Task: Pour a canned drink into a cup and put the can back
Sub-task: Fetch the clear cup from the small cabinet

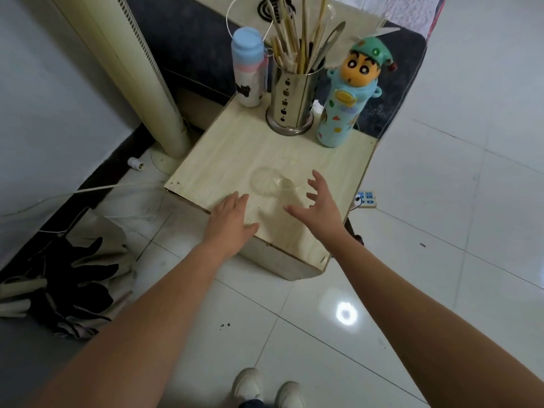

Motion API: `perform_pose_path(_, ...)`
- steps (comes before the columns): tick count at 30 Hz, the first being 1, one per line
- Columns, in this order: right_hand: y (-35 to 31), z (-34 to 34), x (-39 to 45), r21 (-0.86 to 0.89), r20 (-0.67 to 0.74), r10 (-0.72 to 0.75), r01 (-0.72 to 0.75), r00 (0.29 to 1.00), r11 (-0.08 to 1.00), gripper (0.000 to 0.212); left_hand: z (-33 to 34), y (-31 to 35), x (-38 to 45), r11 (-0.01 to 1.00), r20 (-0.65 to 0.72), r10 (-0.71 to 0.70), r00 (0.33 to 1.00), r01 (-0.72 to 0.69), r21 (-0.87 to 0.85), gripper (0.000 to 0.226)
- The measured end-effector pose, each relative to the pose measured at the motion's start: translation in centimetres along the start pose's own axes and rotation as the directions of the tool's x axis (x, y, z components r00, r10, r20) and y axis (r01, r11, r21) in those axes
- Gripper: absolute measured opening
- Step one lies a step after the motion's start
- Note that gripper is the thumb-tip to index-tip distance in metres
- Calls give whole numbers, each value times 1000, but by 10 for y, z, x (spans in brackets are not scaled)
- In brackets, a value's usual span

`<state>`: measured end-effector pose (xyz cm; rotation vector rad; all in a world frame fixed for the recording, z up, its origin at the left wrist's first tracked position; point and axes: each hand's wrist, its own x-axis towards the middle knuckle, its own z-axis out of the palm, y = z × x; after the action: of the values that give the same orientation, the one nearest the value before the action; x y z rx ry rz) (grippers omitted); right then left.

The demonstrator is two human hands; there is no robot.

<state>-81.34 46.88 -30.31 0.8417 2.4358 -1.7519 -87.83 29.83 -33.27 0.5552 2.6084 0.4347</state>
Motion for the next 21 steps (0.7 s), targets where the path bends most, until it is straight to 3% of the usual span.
perform_pose_path(6, 5, 16, 34, 2, -51, -42, 43, 998, 999, 98, 23, -16, 9, 997, -19, 19, 1000, -18, 74, 74)
perform_pose_path(21, 8, 31, 44, -70, -122, -139, 131, 983, 989, 83, 28, -22, 9, 996, -28, 33, 999, -31, 83, 71)
